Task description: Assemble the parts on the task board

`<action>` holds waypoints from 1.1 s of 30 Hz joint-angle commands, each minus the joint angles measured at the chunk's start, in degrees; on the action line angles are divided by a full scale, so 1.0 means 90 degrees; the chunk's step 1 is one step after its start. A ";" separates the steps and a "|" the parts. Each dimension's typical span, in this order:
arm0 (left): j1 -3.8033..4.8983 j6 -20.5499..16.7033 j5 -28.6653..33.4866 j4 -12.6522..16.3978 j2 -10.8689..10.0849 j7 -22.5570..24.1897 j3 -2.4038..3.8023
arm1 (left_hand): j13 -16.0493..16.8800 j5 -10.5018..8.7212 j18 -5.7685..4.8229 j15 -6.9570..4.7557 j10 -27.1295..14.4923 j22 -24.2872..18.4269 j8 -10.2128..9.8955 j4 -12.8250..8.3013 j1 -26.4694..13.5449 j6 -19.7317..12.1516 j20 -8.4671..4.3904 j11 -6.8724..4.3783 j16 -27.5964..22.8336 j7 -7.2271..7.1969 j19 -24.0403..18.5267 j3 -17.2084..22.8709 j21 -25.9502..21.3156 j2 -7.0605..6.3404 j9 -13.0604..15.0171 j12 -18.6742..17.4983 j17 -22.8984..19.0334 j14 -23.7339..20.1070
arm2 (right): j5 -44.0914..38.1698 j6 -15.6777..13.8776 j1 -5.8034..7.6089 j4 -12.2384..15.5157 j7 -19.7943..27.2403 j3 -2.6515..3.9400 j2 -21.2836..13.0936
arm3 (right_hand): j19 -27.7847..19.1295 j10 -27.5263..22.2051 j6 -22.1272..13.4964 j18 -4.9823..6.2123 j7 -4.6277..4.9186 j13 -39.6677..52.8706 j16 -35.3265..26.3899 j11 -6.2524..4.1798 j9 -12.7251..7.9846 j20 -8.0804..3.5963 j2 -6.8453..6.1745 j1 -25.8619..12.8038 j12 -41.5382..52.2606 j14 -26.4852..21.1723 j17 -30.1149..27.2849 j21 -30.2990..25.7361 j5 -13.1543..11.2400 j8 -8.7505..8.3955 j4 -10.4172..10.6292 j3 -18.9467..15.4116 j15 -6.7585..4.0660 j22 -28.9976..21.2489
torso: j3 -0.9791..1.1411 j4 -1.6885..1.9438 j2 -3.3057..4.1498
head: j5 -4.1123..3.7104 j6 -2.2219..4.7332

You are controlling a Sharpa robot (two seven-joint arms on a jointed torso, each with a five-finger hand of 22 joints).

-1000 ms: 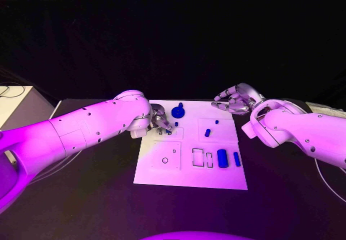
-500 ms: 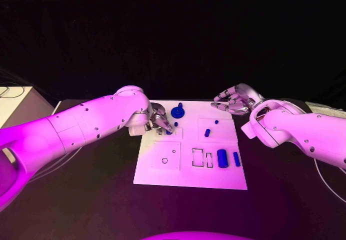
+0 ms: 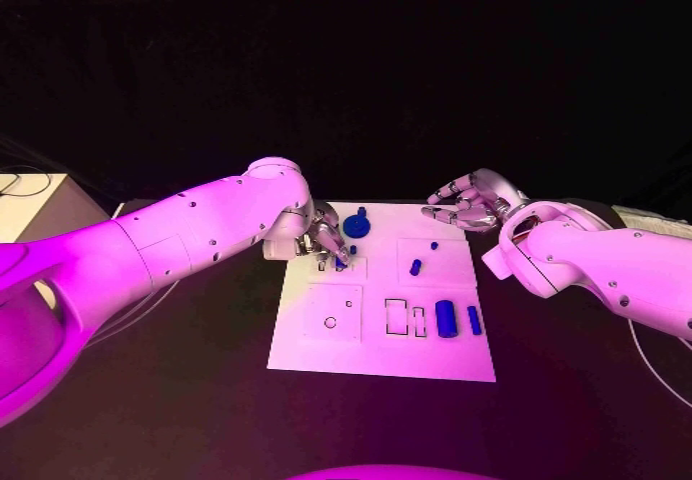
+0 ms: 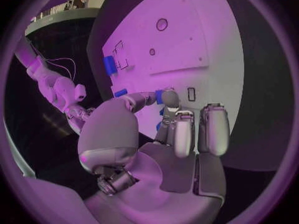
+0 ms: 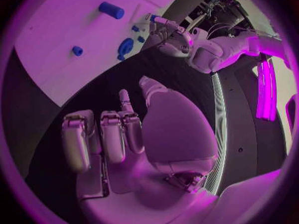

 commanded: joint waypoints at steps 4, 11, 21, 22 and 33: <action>0.0047 0.0395 -0.0301 -0.0304 0.0217 -0.0031 -0.0003 | 0.0126 0.0753 -0.0012 -0.0008 0.0193 0.0218 0.0116 -0.1093 -0.0074 0.0210 -0.0034 -0.0070 0.0045 -0.0147 0.0109 0.1125 0.0073 -0.0019 0.0188 0.0101 0.1677 0.0660 | -0.0057 0.0069 -0.0003 0.0010 0.0024 0.0002 0.0014 | 0.0630 0.0538 -0.0055 -0.0072 0.0007 0.1577 -0.0028 0.0045 -0.0006 0.0058 0.0012 -0.0072 -0.0028 0.0561 0.1189 -0.0040 0.0026 0.0044 -0.0002 0.0024 0.0051 0.1627 | 0.0000 0.0000 -0.0002 | 0.0018 0.0009; 0.0058 0.0439 -0.0362 -0.0520 0.0379 -0.0044 -0.0028 | 0.0182 0.1055 -0.0027 -0.0052 0.0303 0.0294 0.0243 -0.1042 -0.0241 0.0286 -0.0073 -0.0126 0.0045 -0.0214 0.0154 0.1102 0.0105 0.0004 0.0419 0.0141 0.1677 0.0660 | -0.0057 0.0066 -0.0003 0.0013 0.0021 0.0002 0.0020 | 0.0628 0.0534 -0.0059 -0.0072 0.0006 0.1573 -0.0030 0.0045 -0.0005 0.0058 0.0009 -0.0080 -0.0033 0.0560 0.1185 -0.0043 0.0029 0.0050 -0.0004 0.0030 0.0050 0.1625 | -0.0006 0.0010 0.0000 | 0.0015 0.0010; 0.0060 0.0688 -0.0359 -0.0687 0.0496 -0.0070 -0.0075 | 0.0235 0.1159 -0.0035 -0.0076 0.0365 0.0333 0.0301 -0.1061 -0.0296 0.0306 -0.0094 -0.0157 0.0045 -0.0249 0.0177 0.1108 0.0121 -0.0006 0.0548 0.0174 0.1677 0.0660 | -0.0057 0.0063 -0.0003 0.0015 0.0023 0.0002 0.0028 | 0.0628 0.0534 -0.0059 -0.0072 0.0006 0.1573 -0.0030 0.0045 -0.0005 0.0058 0.0009 -0.0080 -0.0033 0.0560 0.1185 -0.0043 0.0029 0.0050 -0.0004 0.0030 0.0050 0.1625 | -0.0008 -0.0005 -0.0001 | 0.0025 -0.0007; 0.0060 0.0696 -0.0364 -0.0698 0.0500 -0.0071 -0.0077 | 0.0235 0.1159 -0.0035 -0.0076 0.0365 0.0333 0.0301 -0.1061 -0.0296 0.0306 -0.0094 -0.0157 0.0045 -0.0249 0.0177 0.1108 0.0121 -0.0006 0.0548 0.0174 0.1677 0.0660 | -0.0057 0.0062 -0.0003 0.0016 0.0023 0.0002 0.0027 | 0.0628 0.0534 -0.0059 -0.0072 0.0006 0.1573 -0.0030 0.0045 -0.0005 0.0058 0.0009 -0.0080 -0.0033 0.0560 0.1185 -0.0043 0.0029 0.0050 -0.0004 0.0030 0.0050 0.1625 | -0.0008 -0.0001 -0.0001 | 0.0025 -0.0013; 0.0059 0.0586 -0.0436 -0.0716 0.0537 -0.0061 -0.0084 | 0.0250 0.1180 -0.0036 -0.0079 0.0372 0.0335 0.0306 -0.1069 -0.0300 0.0308 -0.0097 -0.0160 0.0045 -0.0252 0.0178 0.1109 0.0122 -0.0012 0.0565 0.0181 0.1677 0.0660 | -0.0057 0.0054 -0.0003 0.0020 0.0029 0.0002 0.0018 | 0.0628 0.0534 -0.0059 -0.0072 0.0006 0.1573 -0.0030 0.0045 -0.0005 0.0058 0.0009 -0.0080 -0.0033 0.0560 0.1185 -0.0043 0.0029 0.0050 -0.0004 0.0030 0.0050 0.1625 | -0.0016 0.0009 0.0002 | 0.0033 -0.0021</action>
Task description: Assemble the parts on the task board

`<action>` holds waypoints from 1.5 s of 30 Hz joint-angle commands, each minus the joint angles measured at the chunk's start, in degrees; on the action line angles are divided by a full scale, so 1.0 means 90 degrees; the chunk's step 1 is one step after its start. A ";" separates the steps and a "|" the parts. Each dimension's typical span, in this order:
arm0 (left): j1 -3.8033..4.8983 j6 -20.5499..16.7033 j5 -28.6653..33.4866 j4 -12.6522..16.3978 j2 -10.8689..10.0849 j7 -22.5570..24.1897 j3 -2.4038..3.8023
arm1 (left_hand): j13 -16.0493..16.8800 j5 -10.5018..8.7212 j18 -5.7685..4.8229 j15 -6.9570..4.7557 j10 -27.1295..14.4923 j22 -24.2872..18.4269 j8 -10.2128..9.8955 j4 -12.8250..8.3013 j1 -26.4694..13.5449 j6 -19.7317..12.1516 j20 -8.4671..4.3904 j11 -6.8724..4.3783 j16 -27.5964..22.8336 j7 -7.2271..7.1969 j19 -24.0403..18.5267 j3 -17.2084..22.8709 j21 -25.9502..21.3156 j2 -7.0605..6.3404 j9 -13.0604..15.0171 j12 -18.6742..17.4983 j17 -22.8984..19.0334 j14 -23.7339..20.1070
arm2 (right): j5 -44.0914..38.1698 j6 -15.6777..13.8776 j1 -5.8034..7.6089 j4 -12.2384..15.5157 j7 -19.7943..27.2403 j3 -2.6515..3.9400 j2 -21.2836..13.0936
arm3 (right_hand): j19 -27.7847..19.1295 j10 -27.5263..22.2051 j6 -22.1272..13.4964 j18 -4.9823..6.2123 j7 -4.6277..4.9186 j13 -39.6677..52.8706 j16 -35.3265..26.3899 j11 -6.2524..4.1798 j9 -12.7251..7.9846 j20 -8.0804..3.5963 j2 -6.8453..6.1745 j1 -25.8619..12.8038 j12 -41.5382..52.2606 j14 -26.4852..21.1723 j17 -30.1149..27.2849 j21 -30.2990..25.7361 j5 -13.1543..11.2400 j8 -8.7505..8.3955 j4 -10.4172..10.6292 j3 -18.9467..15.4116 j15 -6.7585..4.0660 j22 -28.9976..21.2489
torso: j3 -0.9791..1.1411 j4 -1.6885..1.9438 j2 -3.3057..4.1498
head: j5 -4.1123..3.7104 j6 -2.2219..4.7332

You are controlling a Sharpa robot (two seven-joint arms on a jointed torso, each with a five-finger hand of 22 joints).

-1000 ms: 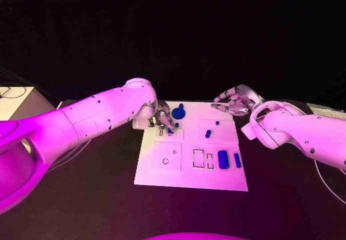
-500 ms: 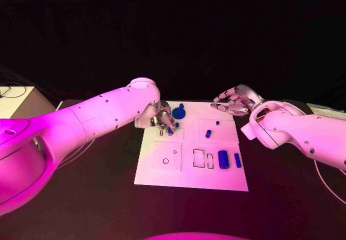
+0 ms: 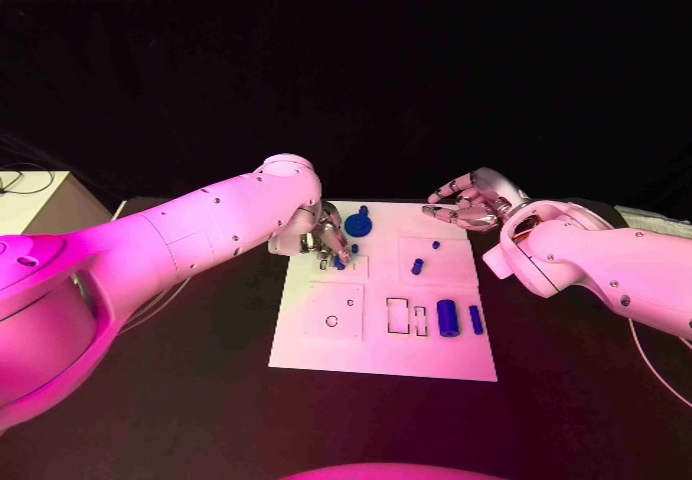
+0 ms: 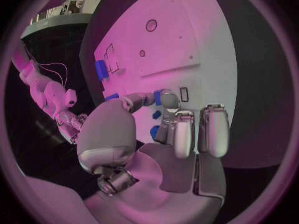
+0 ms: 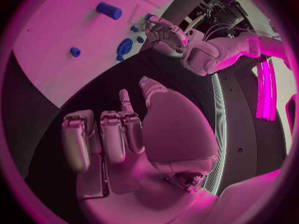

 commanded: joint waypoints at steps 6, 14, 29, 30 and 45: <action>0.0012 0.0020 -0.0105 0.0056 0.0028 0.0006 -0.0004 | 0.0021 0.0041 -0.0037 -0.0042 0.0166 0.0337 0.0043 -0.1089 0.0014 0.0252 -0.0020 -0.0122 0.0021 -0.0242 0.0040 0.1088 0.0029 0.0067 0.0010 0.0039 0.1677 0.0650 | -0.0057 0.0053 -0.0003 0.0007 0.0036 0.0002 -0.0006 | 0.0628 0.0534 -0.0059 -0.0071 0.0006 0.1570 -0.0030 0.0044 -0.0005 0.0058 -0.0017 -0.0053 -0.0033 0.0560 0.1185 -0.0043 0.0029 0.0024 -0.0004 0.0030 0.0050 0.1622 | 0.0002 0.0002 -0.0002 | 0.0007 -0.0016; 0.0010 -0.0052 -0.0163 0.0072 0.0022 0.0011 -0.0011 | 0.0019 0.0044 -0.0034 -0.0043 0.0166 0.0326 0.0045 -0.1089 0.0012 0.0253 -0.0021 -0.0123 0.0021 -0.0243 0.0032 0.1088 0.0025 0.0068 0.0016 0.0038 0.1677 0.0650 | -0.0057 0.0053 -0.0003 0.0002 0.0042 0.0002 -0.0003 | 0.0628 0.0534 -0.0059 -0.0071 0.0006 0.1570 -0.0030 0.0044 -0.0005 0.0058 -0.0017 -0.0053 -0.0033 0.0560 0.1185 -0.0043 0.0029 0.0024 -0.0004 0.0030 0.0050 0.1622 | 0.0001 0.0002 -0.0001 | 0.0012 -0.0010; 0.0001 -0.0092 -0.0216 0.0046 0.0004 0.0013 -0.0081 | 0.0001 0.0047 -0.0033 -0.0044 0.0160 0.0323 0.0046 -0.1089 0.0011 0.0253 -0.0022 -0.0123 0.0021 -0.0243 0.0031 0.1089 0.0024 0.0070 0.0020 0.0029 0.1677 0.0650 | -0.0057 0.0060 -0.0004 -0.0003 0.0046 0.0002 -0.0002 | 0.0628 0.0534 -0.0059 -0.0071 0.0006 0.1570 -0.0030 0.0044 -0.0005 0.0058 -0.0017 -0.0053 -0.0033 0.0560 0.1185 -0.0043 0.0029 0.0024 -0.0004 0.0030 0.0050 0.1622 | 0.0001 -0.0002 0.0002 | 0.0002 -0.0027; 0.0001 -0.0097 -0.0219 0.0048 -0.0004 0.0013 -0.0082 | 0.0001 0.0047 -0.0033 -0.0044 0.0160 0.0323 0.0046 -0.1089 0.0011 0.0253 -0.0022 -0.0123 0.0021 -0.0243 0.0031 0.1089 0.0024 0.0070 0.0020 0.0029 0.1677 0.0650 | -0.0057 0.0062 -0.0004 -0.0003 0.0046 0.0002 -0.0002 | 0.0628 0.0534 -0.0059 -0.0071 0.0006 0.1570 -0.0030 0.0044 -0.0005 0.0058 -0.0017 -0.0053 -0.0033 0.0560 0.1185 -0.0043 0.0029 0.0024 -0.0004 0.0030 0.0050 0.1622 | 0.0000 -0.0002 0.0002 | 0.0002 -0.0027; -0.0002 -0.0089 -0.0220 0.0122 -0.0124 0.0014 -0.0083 | -0.0006 0.0049 -0.0032 -0.0046 0.0157 0.0318 0.0049 -0.1088 0.0008 0.0252 -0.0025 -0.0125 0.0021 -0.0245 0.0026 0.1093 0.0022 0.0078 0.0036 0.0025 0.1677 0.0650 | -0.0063 0.0093 -0.0009 -0.0017 0.0045 0.0002 0.0004 | 0.0628 0.0538 -0.0068 -0.0071 0.0006 0.1573 -0.0029 0.0044 -0.0004 0.0057 -0.0023 -0.0057 -0.0028 0.0561 0.1190 -0.0044 0.0032 0.0033 -0.0009 0.0040 0.0049 0.1622 | 0.0002 0.0003 -0.0002 | 0.0004 -0.0062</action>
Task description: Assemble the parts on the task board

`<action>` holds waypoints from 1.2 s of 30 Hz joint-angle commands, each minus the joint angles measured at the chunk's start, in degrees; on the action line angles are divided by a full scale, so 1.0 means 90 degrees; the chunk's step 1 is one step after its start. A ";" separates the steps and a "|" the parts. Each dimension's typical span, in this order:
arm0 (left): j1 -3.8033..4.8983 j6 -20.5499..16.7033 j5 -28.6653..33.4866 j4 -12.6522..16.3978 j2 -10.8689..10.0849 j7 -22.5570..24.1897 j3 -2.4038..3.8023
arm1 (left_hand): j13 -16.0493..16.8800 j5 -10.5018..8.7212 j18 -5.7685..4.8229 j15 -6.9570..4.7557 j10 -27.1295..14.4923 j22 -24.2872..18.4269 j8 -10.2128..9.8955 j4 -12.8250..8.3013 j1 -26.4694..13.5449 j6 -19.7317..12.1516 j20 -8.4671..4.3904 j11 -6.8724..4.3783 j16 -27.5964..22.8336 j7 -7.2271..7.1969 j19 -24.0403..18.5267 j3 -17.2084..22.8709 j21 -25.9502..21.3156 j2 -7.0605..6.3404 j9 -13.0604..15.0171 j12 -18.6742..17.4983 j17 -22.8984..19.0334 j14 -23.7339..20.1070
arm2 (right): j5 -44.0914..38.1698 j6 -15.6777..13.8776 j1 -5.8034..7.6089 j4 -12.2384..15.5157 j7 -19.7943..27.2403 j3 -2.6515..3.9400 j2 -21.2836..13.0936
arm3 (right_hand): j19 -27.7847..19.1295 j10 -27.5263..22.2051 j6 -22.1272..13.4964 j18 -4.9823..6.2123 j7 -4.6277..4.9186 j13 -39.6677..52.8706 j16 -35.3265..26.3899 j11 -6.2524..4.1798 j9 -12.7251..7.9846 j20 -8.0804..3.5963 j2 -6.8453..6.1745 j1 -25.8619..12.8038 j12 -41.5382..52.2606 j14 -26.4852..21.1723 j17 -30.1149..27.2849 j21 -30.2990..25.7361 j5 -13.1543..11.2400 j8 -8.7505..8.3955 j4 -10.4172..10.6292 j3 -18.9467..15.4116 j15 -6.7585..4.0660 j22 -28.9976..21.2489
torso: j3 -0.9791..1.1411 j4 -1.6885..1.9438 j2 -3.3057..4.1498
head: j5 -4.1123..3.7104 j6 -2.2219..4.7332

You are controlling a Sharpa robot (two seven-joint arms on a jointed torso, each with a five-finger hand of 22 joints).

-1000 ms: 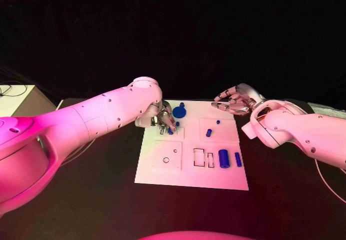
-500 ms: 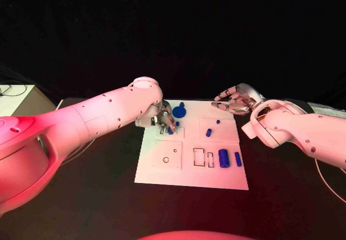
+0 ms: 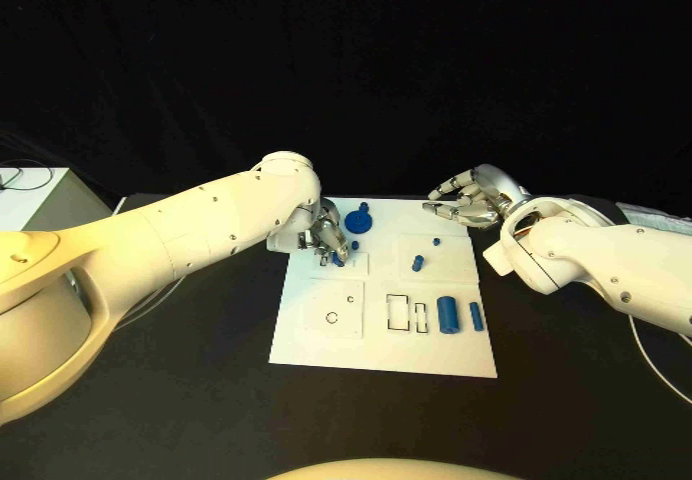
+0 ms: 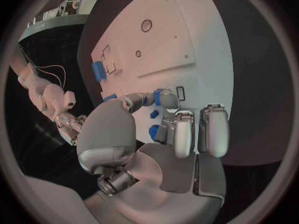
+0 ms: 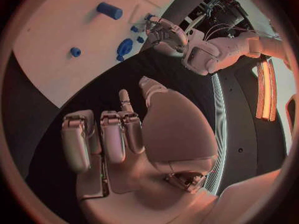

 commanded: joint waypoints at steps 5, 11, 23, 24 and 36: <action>-0.0014 0.0015 -0.0075 0.0002 -0.0050 -0.0017 -0.0013 | -0.0005 0.0013 -0.0032 -0.0032 0.0075 0.0320 0.0034 -0.1086 0.0007 0.0208 -0.0025 -0.0089 0.0021 -0.0201 0.0027 0.1095 0.0022 0.0077 0.0020 0.0026 0.1677 0.0664 | -0.0062 0.0094 -0.0009 -0.0001 0.0043 0.0002 -0.0002 | 0.0628 0.0538 -0.0045 -0.0071 -0.0016 0.1576 -0.0029 0.0044 -0.0004 0.0057 -0.0023 -0.0057 -0.0028 0.0561 0.1186 -0.0044 0.0033 0.0034 -0.0009 0.0040 0.0050 0.1624 | 0.0002 -0.0004 -0.0006 | 0.0001 -0.0004; -0.0015 -0.0039 -0.0064 0.0006 -0.0040 -0.0014 -0.0013 | 0.0007 0.0013 -0.0031 -0.0033 0.0078 0.0316 0.0035 -0.1084 0.0003 0.0206 -0.0026 -0.0089 0.0021 -0.0202 0.0024 0.1097 0.0020 0.0081 0.0031 0.0031 0.1677 0.0664 | -0.0062 0.0096 -0.0012 -0.0001 0.0044 0.0002 -0.0002 | 0.0628 0.0538 -0.0045 -0.0071 -0.0016 0.1576 -0.0029 0.0044 -0.0004 0.0057 -0.0023 -0.0057 -0.0028 0.0561 0.1186 -0.0044 0.0033 0.0034 -0.0009 0.0040 0.0050 0.1624 | 0.0000 -0.0002 -0.0009 | 0.0017 -0.0003; -0.0024 -0.0172 -0.0072 0.0000 0.0025 -0.0005 -0.0015 | -0.0006 0.0013 -0.0028 -0.0033 0.0074 0.0302 0.0036 -0.1081 0.0000 0.0206 -0.0027 -0.0090 0.0021 -0.0202 0.0015 0.1098 0.0014 0.0085 0.0037 0.0025 0.1677 0.0664 | -0.0065 0.0092 -0.0014 -0.0005 0.0039 0.0002 -0.0004 | 0.0622 0.0529 -0.0050 -0.0068 -0.0016 0.1569 -0.0033 0.0044 -0.0004 0.0056 -0.0026 -0.0058 -0.0038 0.0558 0.1174 -0.0056 0.0035 0.0040 -0.0011 0.0047 0.0049 0.1616 | -0.0001 -0.0001 -0.0001 | -0.0001 0.0012; -0.0026 -0.0188 -0.0066 0.0012 0.0028 -0.0003 -0.0015 | -0.0006 0.0013 -0.0028 -0.0033 0.0074 0.0302 0.0036 -0.1081 0.0000 0.0206 -0.0027 -0.0090 0.0021 -0.0202 0.0015 0.1098 0.0014 0.0085 0.0037 0.0025 0.1677 0.0664 | -0.0066 0.0092 -0.0014 -0.0006 0.0040 0.0002 -0.0002 | 0.0622 0.0529 -0.0050 -0.0068 -0.0016 0.1569 -0.0033 0.0044 -0.0004 0.0056 -0.0026 -0.0058 -0.0038 0.0558 0.1174 -0.0056 0.0035 0.0040 -0.0011 0.0047 0.0049 0.1616 | 0.0000 -0.0004 -0.0005 | 0.0004 0.0017; -0.0032 -0.0366 -0.0008 0.0122 0.0034 0.0015 -0.0015 | 0.0025 0.0013 -0.0031 -0.0034 0.0084 0.0316 0.0036 -0.1079 -0.0003 0.0204 -0.0029 -0.0090 0.0021 -0.0202 0.0023 0.1102 0.0020 0.0092 0.0046 0.0039 0.1677 0.0664 | -0.0068 0.0097 -0.0014 -0.0006 0.0034 0.0002 -0.0007 | 0.0622 0.0529 -0.0050 -0.0068 -0.0016 0.1569 -0.0033 0.0044 -0.0004 0.0056 -0.0026 -0.0058 -0.0038 0.0558 0.1174 -0.0056 0.0035 0.0040 -0.0011 0.0047 0.0049 0.1616 | 0.0002 -0.0006 -0.0007 | 0.0018 0.0013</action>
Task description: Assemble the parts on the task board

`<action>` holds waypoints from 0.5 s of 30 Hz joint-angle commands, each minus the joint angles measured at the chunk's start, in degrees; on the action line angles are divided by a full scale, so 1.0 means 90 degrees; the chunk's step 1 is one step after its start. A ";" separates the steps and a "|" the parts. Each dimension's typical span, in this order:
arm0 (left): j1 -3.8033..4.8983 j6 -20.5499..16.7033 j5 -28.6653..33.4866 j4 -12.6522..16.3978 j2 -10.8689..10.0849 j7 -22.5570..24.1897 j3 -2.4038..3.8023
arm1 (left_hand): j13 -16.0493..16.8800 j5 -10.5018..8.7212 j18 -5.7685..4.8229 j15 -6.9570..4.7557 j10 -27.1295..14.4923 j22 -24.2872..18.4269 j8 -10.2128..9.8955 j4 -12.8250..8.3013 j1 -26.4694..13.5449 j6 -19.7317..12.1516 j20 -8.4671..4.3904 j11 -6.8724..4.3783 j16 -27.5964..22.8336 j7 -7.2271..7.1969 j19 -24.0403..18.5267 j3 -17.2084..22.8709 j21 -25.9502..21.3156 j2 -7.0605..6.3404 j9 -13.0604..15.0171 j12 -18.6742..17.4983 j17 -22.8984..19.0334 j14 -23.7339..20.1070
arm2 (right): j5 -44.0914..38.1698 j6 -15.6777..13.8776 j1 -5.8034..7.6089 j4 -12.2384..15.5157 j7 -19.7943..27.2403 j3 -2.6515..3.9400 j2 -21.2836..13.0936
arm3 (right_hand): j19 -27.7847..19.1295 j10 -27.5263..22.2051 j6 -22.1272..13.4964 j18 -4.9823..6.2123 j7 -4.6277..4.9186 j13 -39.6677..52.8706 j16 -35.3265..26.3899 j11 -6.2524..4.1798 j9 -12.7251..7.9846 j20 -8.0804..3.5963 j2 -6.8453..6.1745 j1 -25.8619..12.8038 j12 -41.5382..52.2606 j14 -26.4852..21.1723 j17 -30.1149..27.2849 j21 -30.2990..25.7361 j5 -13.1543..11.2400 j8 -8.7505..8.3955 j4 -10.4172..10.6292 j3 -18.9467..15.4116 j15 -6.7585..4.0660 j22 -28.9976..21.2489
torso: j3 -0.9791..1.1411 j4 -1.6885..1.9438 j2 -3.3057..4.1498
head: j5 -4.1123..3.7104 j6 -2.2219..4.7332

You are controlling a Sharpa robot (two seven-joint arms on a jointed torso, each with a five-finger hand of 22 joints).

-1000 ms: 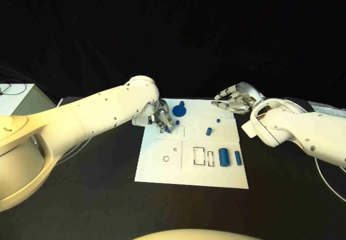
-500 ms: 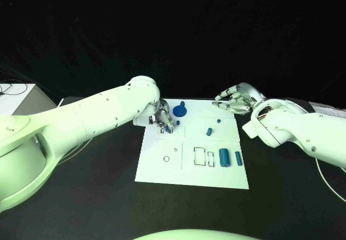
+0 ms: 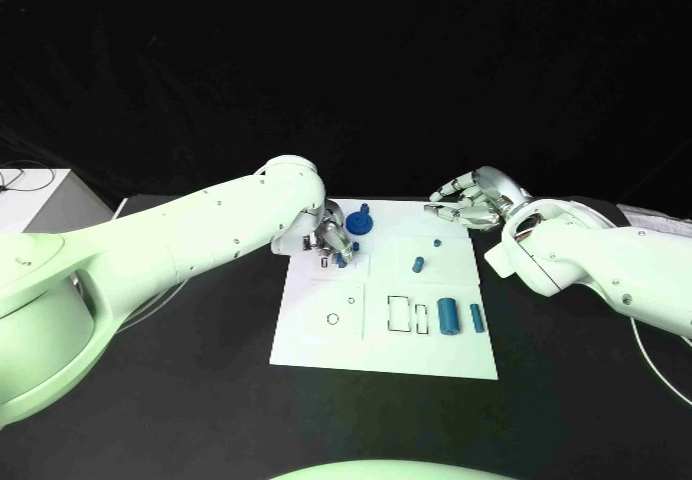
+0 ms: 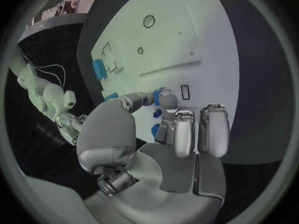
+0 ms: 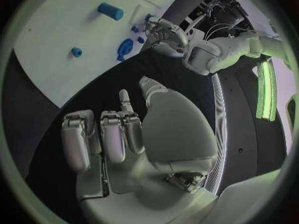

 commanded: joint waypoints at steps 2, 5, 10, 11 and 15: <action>-0.0003 -0.0148 0.0007 0.0033 0.0008 0.0027 0.0001 | 0.0005 0.0015 -0.0031 -0.0037 0.0012 0.0317 0.0018 -0.1070 0.0023 0.0156 -0.0029 -0.0030 0.0021 -0.0155 0.0023 0.1110 0.0020 0.0067 0.0011 0.0039 0.1677 0.0662 | -0.0065 0.0084 -0.0003 0.0004 0.0031 0.0002 -0.0007 | 0.0622 0.0529 -0.0050 -0.0068 -0.0015 0.1564 -0.0033 0.0044 -0.0004 0.0056 -0.0026 -0.0058 -0.0038 0.0558 0.1176 -0.0020 0.0035 0.0040 0.0007 0.0030 0.0049 0.1618 | 0.0000 0.0001 0.0002 | -0.0001 -0.0006; -0.0003 -0.0156 0.0001 0.0033 0.0002 0.0028 0.0001 | 0.0005 0.0015 -0.0031 -0.0037 0.0012 0.0317 0.0018 -0.1070 0.0023 0.0156 -0.0029 -0.0030 0.0021 -0.0155 0.0023 0.1110 0.0020 0.0067 0.0011 0.0039 0.1677 0.0662 | -0.0065 0.0086 -0.0003 0.0006 0.0030 0.0002 -0.0011 | 0.0626 0.0529 -0.0051 -0.0070 -0.0016 0.1564 -0.0033 0.0044 -0.0003 0.0056 -0.0026 -0.0063 -0.0038 0.0559 0.1178 -0.0013 0.0040 0.0045 0.0008 0.0034 0.0049 0.1623 | 0.0000 0.0001 0.0001 | -0.0002 -0.0005; -0.0003 -0.0132 -0.0012 0.0032 -0.0007 0.0025 0.0001 | 0.0005 0.0015 -0.0031 -0.0037 0.0012 0.0317 0.0018 -0.1070 0.0023 0.0156 -0.0029 -0.0030 0.0021 -0.0155 0.0023 0.1110 0.0020 0.0067 0.0011 0.0039 0.1677 0.0662 | -0.0066 0.0086 -0.0003 0.0009 0.0027 0.0002 -0.0017 | 0.0626 0.0529 -0.0051 -0.0070 -0.0016 0.1564 -0.0033 0.0044 -0.0003 0.0056 -0.0026 -0.0063 -0.0038 0.0559 0.1178 -0.0013 0.0040 0.0045 0.0008 0.0034 0.0049 0.1623 | -0.0002 0.0002 0.0002 | 0.0001 -0.0017; -0.0003 -0.0127 -0.0020 0.0031 -0.0009 0.0025 0.0001 | -0.0015 0.0014 -0.0030 -0.0038 0.0005 0.0315 0.0019 -0.1073 0.0022 0.0153 -0.0031 -0.0032 0.0021 -0.0156 0.0022 0.1115 0.0019 0.0069 0.0022 0.0029 0.1677 0.0662 | -0.0066 0.0086 -0.0003 0.0009 0.0027 0.0002 -0.0018 | 0.0626 0.0529 -0.0051 -0.0070 -0.0016 0.1564 -0.0033 0.0044 -0.0003 0.0056 -0.0026 -0.0063 -0.0038 0.0559 0.1178 -0.0013 0.0040 0.0045 0.0008 0.0034 0.0049 0.1623 | -0.0003 0.0002 0.0002 | 0.0001 -0.0017; -0.0002 -0.0080 -0.0063 0.0026 -0.0022 0.0020 0.0000 | -0.0015 0.0014 -0.0030 -0.0038 0.0005 0.0315 0.0019 -0.1073 0.0022 0.0153 -0.0031 -0.0032 0.0021 -0.0156 0.0022 0.1115 0.0019 0.0069 0.0022 0.0029 0.1677 0.0662 | -0.0066 0.0088 -0.0003 0.0011 0.0026 0.0002 -0.0021 | 0.0626 0.0529 -0.0051 -0.0070 -0.0016 0.1564 -0.0033 0.0044 -0.0003 0.0056 -0.0026 -0.0063 -0.0038 0.0559 0.1178 -0.0013 0.0040 0.0045 0.0008 0.0034 0.0049 0.1623 | -0.0005 0.0004 0.0000 | -0.0001 -0.0018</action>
